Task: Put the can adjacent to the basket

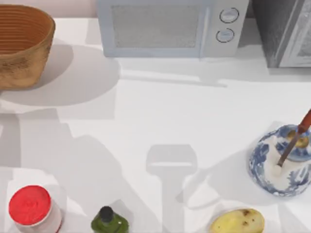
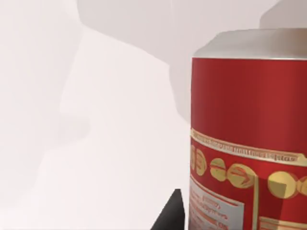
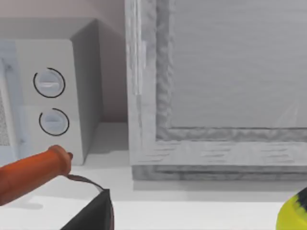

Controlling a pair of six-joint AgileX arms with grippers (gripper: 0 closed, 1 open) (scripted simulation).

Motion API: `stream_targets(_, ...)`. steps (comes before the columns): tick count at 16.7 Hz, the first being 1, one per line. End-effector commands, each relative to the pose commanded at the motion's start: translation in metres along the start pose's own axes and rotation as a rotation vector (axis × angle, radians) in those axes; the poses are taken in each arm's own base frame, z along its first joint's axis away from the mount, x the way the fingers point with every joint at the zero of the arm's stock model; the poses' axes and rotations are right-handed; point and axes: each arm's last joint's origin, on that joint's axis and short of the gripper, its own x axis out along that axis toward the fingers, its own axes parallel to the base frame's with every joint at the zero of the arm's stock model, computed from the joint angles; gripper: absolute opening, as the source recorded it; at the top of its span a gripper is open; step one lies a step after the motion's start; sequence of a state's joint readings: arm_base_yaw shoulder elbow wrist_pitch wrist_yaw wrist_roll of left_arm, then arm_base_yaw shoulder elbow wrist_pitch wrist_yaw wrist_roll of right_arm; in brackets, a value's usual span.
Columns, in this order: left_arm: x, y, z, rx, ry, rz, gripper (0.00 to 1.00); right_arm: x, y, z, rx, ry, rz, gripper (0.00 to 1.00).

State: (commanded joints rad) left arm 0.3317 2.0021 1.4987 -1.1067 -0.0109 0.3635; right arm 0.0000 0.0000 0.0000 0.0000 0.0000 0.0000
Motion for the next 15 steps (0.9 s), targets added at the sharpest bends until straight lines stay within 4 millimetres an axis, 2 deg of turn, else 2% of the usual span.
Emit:
stream_targets(2,-0.0045,0.0097,0.0000,-0.006,-0.042,0.001,0.00,0.0000,0.0000,0.0000,0.000,0.000,0.000,1.00)
stream_targets(14,0.0035,0.0098,0.0003,-0.006,-0.042,0.001,0.00,0.0000,0.0000,0.0000,0.000,0.000,0.000,1.00)
stream_targets(15,0.0035,0.0098,0.0003,-0.006,-0.042,0.001,0.08,0.0000,0.0000,0.0000,0.000,0.000,0.000,1.00)
